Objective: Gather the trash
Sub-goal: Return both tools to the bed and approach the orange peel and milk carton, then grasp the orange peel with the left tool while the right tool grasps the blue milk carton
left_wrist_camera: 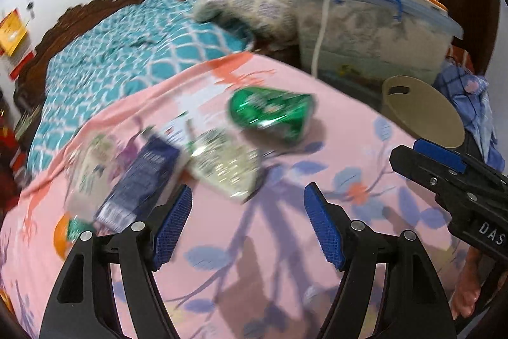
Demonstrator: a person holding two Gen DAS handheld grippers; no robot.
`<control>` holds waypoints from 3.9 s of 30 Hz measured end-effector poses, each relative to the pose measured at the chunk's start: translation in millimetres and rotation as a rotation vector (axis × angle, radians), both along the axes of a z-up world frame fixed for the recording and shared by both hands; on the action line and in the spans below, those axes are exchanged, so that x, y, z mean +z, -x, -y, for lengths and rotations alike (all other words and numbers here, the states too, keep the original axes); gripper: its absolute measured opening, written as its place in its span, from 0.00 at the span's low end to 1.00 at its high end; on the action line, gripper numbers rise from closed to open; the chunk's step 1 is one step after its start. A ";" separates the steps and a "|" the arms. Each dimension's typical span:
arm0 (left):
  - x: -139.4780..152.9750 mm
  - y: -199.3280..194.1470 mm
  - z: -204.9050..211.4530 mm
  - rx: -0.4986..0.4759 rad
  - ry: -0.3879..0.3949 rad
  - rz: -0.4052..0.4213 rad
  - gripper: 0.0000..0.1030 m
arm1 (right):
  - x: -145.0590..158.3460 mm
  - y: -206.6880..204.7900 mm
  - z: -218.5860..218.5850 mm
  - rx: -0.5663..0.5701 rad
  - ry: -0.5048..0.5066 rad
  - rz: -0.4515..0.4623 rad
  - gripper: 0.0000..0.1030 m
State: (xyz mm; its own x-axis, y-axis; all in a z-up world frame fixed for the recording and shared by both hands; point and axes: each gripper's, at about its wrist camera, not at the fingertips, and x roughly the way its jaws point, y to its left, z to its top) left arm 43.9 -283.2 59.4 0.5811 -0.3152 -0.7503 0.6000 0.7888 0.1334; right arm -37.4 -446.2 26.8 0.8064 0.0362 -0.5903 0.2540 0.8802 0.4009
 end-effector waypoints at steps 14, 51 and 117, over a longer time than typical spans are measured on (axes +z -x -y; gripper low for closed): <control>-6.8 -21.1 -108.6 0.186 0.058 -0.046 0.67 | -0.2 -39.3 -83.3 0.152 0.024 -0.055 0.60; -13.6 -90.6 -272.2 0.506 0.213 -0.084 0.78 | -4.4 -147.1 -163.5 0.242 -0.142 -0.121 0.78; -16.9 14.1 -304.8 0.558 0.101 -0.014 0.28 | -27.9 -21.5 -217.6 0.400 0.164 -0.150 0.71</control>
